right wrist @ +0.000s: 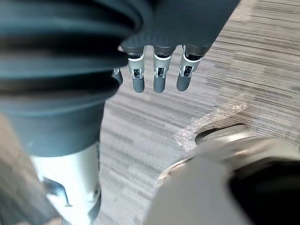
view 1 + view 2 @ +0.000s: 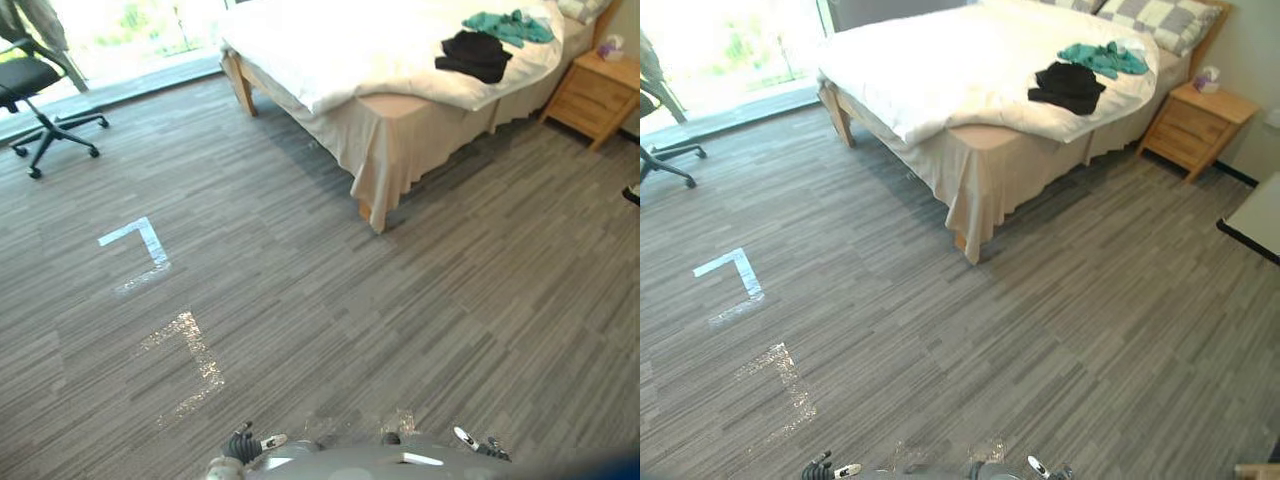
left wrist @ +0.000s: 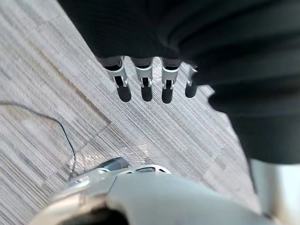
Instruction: Tidy the bed and pick cloth on bed and put in laundry
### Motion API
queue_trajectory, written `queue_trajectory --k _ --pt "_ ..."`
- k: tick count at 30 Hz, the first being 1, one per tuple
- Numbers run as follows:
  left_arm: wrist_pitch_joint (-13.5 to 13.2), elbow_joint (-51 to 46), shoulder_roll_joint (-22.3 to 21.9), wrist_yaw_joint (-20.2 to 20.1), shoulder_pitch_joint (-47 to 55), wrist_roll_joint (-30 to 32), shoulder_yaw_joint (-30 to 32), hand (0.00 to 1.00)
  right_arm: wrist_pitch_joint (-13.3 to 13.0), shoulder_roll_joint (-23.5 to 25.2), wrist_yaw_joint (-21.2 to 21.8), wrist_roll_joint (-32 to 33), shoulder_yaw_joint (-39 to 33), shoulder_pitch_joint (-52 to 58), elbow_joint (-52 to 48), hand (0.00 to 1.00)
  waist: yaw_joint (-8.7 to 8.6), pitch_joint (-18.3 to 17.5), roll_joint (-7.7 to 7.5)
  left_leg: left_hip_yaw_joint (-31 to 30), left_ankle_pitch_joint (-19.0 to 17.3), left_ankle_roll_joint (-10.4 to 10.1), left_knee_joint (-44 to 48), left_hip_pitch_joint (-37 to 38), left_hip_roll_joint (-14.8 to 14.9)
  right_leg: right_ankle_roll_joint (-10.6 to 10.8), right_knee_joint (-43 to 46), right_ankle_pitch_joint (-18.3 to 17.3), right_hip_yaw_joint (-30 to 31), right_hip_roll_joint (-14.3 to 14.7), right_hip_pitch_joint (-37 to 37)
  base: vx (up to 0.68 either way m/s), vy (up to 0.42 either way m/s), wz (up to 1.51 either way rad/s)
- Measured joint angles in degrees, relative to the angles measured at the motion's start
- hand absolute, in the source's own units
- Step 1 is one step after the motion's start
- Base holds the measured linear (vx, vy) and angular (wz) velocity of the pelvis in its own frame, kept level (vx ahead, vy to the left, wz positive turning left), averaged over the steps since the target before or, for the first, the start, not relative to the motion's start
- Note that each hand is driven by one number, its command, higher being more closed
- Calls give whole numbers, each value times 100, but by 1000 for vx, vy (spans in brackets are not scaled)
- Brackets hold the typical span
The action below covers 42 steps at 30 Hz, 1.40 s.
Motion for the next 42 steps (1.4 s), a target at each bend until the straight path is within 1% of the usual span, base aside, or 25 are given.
queue_trajectory --k 2,4,6,8,9,11,12,13,14,15,17,19,21,25,26,27,28,29,30,33,35,36,39,40,42 --pt "10 0 62 1 -97 -1 -64 0 5 -7 -11 211 3 -131 3 0 -84 218 40 192 -33 19 122 -4 84 -16 484 -185 -466 -230 -315 14 -60 -37" --pt "14 -1 80 4 -144 -37 -59 0 2 -8 33 411 -1 -171 4 0 -88 260 8 426 -219 -158 366 -82 265 -79 -99 -152 -715 -400 -322 65 -130 -68" --pt "33 12 66 9 -186 -143 -63 0 -15 -9 126 486 2 -262 -41 0 -102 323 95 613 -355 -331 521 -77 622 -240 -419 106 -906 -110 -224 121 -256 -73" --pt "43 17 89 52 -237 -287 -61 0 -91 25 223 494 -14 -323 -67 0 -231 450 170 800 -370 -459 426 85 836 -137 283 147 -934 -41 -486 122 -252 -54" --pt "50 24 -26 96 -248 -304 -42 0 -122 -58 272 483 -43 -331 -165 0 -281 582 239 915 -412 -529 355 317 952 -80 1158 -77 -844 -153 -909 108 -236 -36" --pt "44 38 15 114 -151 -327 18 0 -126 21 304 404 -15 -90 -161 0 -325 520 165 1024 -637 -786 476 520 990 -151 936 -225 -531 -403 -1137 181 -284 -34" --pt "53 29 -27 134 -121 -327 163 0 -125 41 327 333 -12 41 -155 0 -347 449 80 1048 -878 -884 668 717 1122 -417 1131 -434 -579 -447 -1102 324 -360 -22" --pt "47 24 -99 136 32 -314 220 0 -138 24 329 180 -17 184 -171 0 -408 231 271 1033 -961 -764 997 682 1378 -467 1177 -748 -630 -206 -1051 375 -355 -18" --pt "30 9 -122 133 45 -324 251 0 -143 8 329 93 -37 190 -161 0 -418 174 301 978 -940 -692 1377 563 1506 -515 1161 -815 -636 -118 -1021 460 -318 -29" --pt "-29 -15 -219 121 45 -332 360 0 -225 -72 370 -213 -63 175 -157 0 -394 141 374 773 -827 -505 2411 247 1768 -656 1026 -814 -599 93 -880 621 -326 -47" --pt "-163 -11 -363 118 83 -337 532 0 -489 -212 474 -503 3 137 -146 0 -410 127 543 205 -802 -466 4059 -358 1939 -874 495 -794 -495 513 -480 559 -258 -54" --pt "-401 -112 -393 138 166 -336 612 0 -739 -275 628 -847 93 -32 15 0 -295 156 500 -435 -862 -512 5538 -903 1595 -1031 -171 -703 -180 784 239 511 -129 -81" --pt "-535 -159 -458 190 160 -341 626 0 -790 -316 744 -1027 141 -137 54 0 -205 159 481 -535 -938 -431 5833 -1325 1279 -1047 -637 -623 99 875 792 367 -32 -75" --pt "-811 -354 -461 239 166 -563 636 0 -780 -271 841 -1153 121 -302 53 0 -19 220 377 -201 -1183 -38 4603 -2200 578 -986 -1166 -596 409 663 1653 484 65 -66" --pt "-869 -361 -454 241 148 -571 642 0 -781 -248 873 -1168 124 -340 42 0 24 238 342 102 -986 18 3562 -2377 411 -777 -1212 -603 308 522 1846 449 96 -42" --pt "-936 -364 -482 239 147 -577 614 0 -792 -261 934 -1160 121 -320 5 0 24 203 403 481 -28 57 2212 -2395 323 -499 -1329 -622 116 522 2035 448 93 -34" --pt "-965 -361 -510 240 213 -581 574 0 -806 -290 950 -1157 115 -275 -34 0 9 149 500 638 677 118 1599 -2426 348 -384 -1420 -651 52 621 2158 458 129 -5" --pt "-960 -305 -408 236 178 -575 547 0 -795 -261 969 -1152 95 -253 -4 0 -3 64 458 896 1102 1034 1365 -2424 289 -173 -1582 -794 -28 562 2442 481 153 37" --pt "-935 -260 -274 237 111 -578 534 0 -807 -114 994 -1152 100 -228 13 0 -78 -25 224 1082 1094 1036 1268 -2412 74 -51 -1707 -734 -210 387 2536 486 173 61" --pt "-873 -261 -212 236 -59 -570 506 0 -801 65 957 -1157 -4 -263 6 0 9 -84 97 1693 772 1040 1112 -2341 -174 119 -1814 -356 -401 184 2613 440 225 44" --pt "-780 -257 -258 241 -53 -566 501 0 -785 58 864 -1162 12 -265 11 0 84 -109 119 1772 446 1137 1124 -2086 -262 197 -1468 -163 -396 71 2657 341 219 16" --pt "-733 -255 -251 247 -39 -567 479 0 -780 67 818 -1159 -3 -291 65 0 106 -125 87 1733 262 1139 1119 -1872 -364 220 -647 -149 -389 -101 2466 327 213 28" --pt "-536 -193 -88 263 -25 -571 181 0 -761 55 791 -1168 -110 -334 125 0 10 -219 2 1226 -42 1102 955 -1354 -718 383 2403 427 -222 -620 1309 344 175 66" --pt "-495 -115 -82 263 -27 -581 127 0 -758 29 780 -1165 -225 -323 117 0 -38 -212 15 955 -35 1114 773 -1039 -843 342 3195 182 -232 -772 902 287 95 96" --pt "-431 -25 -100 245 -8 -749 8 0 -754 -40 721 -1163 -231 -196 110 0 -136 -208 145 462 1 1099 456 -548 -956 174 3540 -105 -380 -862 406 297 72 126"
